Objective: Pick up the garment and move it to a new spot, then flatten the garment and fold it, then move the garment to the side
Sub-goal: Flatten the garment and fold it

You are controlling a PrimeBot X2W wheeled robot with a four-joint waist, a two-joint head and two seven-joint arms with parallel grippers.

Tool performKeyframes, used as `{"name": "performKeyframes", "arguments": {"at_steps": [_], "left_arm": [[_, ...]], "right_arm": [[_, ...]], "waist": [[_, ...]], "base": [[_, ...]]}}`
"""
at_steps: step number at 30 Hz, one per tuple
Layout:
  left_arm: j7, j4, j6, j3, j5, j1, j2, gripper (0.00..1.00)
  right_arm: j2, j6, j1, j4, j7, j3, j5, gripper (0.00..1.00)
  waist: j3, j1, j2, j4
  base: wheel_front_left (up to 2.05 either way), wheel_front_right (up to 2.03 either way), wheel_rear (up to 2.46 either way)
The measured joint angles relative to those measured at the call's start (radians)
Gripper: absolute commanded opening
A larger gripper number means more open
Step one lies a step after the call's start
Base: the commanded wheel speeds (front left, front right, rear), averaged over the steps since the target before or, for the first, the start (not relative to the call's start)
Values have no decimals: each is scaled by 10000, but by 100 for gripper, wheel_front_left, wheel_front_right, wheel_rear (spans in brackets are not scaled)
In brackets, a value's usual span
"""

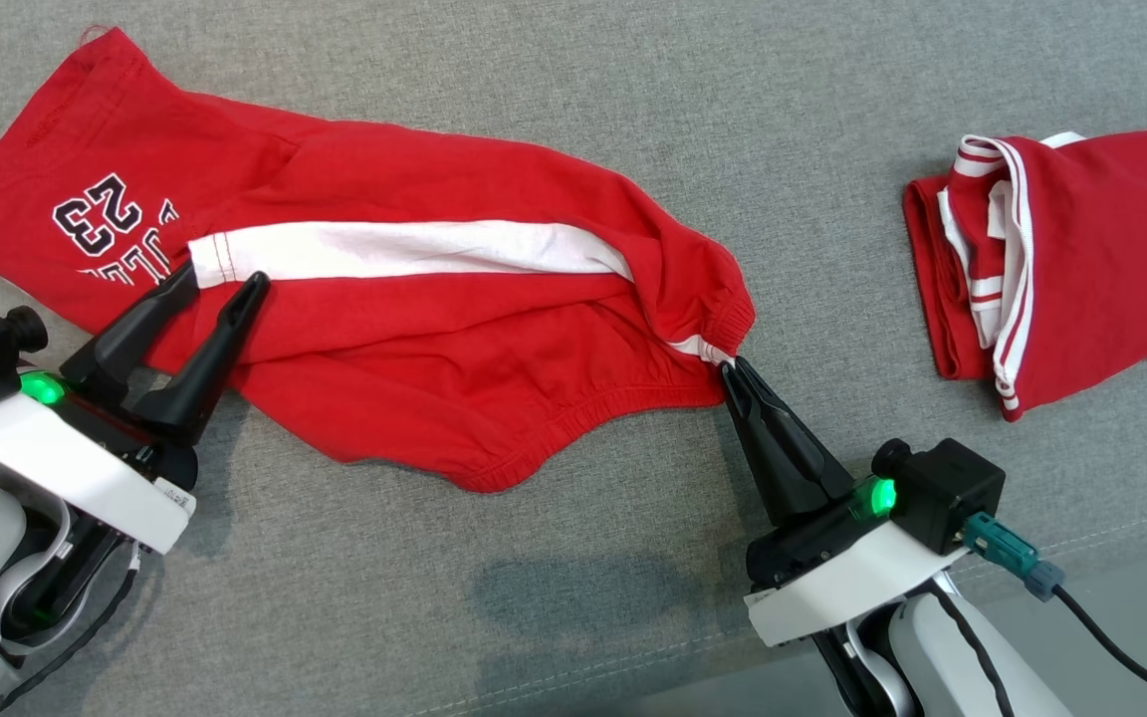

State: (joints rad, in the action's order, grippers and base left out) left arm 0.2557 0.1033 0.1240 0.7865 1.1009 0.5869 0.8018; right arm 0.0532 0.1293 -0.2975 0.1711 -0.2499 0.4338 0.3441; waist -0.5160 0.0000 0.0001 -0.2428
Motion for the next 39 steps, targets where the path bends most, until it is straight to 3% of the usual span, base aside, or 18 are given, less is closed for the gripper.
{"name": "performKeyframes", "arguments": {"at_steps": [1, 2, 3, 4, 13, 18, 22, 27, 31, 35, 39], "left_arm": [[0, -2, -2, 31, 12, 0, 0, 69], [0, 0, -2, 63, 12, 0, 8, 57], [0, 0, -2, 92, -17, 5, 17, 36], [0, -2, -2, 171, -251, 61, 59, 0], [0, -387, -2, -773, -604, 162, -426, 0], [2, -813, -2, -1636, -422, 182, -667, 0], [2, -732, 0, -1739, 29, 736, -656, 0], [2, -299, 0, -1565, 589, 2099, -311, 0], [2, -92, 0, -1499, 1557, 2756, -15, 0], [2, 79, 15, -905, 2174, 2476, 313, 0], [0, 479, 15, -12, 2853, 946, 272, 0]], "right_arm": [[0, 0, -2, 0, 0, 12, 0, 0], [0, 0, -4, -2, 0, 25, 0, 0], [0, 0, -5, -2, 0, 38, 2, 0], [0, 0, -5, -6, 0, 48, 2, 0], [4, 0, -142, -207, 0, -94, 336, 0], [15, 0, -957, 77, 0, -123, 1939, 0], [46, -2, -2799, 949, 0, -366, 2872, 0], [92, -2, -5496, 2266, -2, -516, 3730, 0], [121, -2, -6805, 3214, -15, -669, 3948, 0], [140, 0, -6876, 3906, -15, -522, 4395, 0], [134, -2, -5769, 4326, 376, 134, 4995, 0]], "waist": [[1, 0, 0, -3], [2, 0, 0, -9], [1, 0, 0, -14], [2, 0, 0, -16], [137, 0, 0, 194], [442, 0, 0, 500], [869, 0, 0, 738], [1560, 0, 0, 1013], [2134, 1, 0, 1298], [2665, 0, 0, 1675], [3218, 0, 0, 2041]], "base": [[0, 0, 0], [0, 0, 0], [0, 0, 0], [0, 0, 0], [0, 0, 0], [0, 0, 0], [0, 0, 0], [0, 0, 0], [0, 0, 0], [0, 0, 0], [0, 0, 0]]}}
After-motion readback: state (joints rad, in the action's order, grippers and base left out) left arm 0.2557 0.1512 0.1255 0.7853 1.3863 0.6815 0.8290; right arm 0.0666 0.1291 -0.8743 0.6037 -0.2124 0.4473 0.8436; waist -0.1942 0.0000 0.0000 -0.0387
